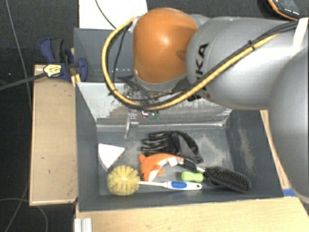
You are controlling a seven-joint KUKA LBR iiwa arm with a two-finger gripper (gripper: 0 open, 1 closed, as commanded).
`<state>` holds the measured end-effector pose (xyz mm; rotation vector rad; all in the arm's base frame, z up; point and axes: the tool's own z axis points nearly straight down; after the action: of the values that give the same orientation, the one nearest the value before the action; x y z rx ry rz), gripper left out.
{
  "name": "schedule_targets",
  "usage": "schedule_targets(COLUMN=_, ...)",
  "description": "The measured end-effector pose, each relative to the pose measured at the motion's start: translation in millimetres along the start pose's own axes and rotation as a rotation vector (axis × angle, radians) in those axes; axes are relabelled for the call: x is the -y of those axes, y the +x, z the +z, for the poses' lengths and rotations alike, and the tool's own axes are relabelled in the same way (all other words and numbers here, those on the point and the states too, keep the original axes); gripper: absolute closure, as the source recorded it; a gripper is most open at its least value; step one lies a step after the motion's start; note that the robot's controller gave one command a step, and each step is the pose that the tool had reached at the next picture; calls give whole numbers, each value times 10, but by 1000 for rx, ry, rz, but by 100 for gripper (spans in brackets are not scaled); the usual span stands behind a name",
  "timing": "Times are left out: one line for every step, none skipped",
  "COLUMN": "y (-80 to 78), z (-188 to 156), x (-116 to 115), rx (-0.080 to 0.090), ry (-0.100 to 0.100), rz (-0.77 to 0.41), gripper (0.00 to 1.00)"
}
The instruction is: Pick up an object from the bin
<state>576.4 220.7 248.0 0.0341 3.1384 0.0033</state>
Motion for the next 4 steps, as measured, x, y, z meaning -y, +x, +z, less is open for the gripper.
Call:
schedule_targets(y=107, z=337, x=560, rx=-1, ry=2, rz=-21, gripper=0)
schedule_targets(y=46, z=252, x=541, rx=5, ry=-2, rz=-10, gripper=0)
schedule_targets(y=368, z=775, x=1264, rx=0, ry=2, rz=-3, gripper=0)
schedule_targets(y=313, z=736, x=1032, rx=9, ry=-1, rz=-315, gripper=0)
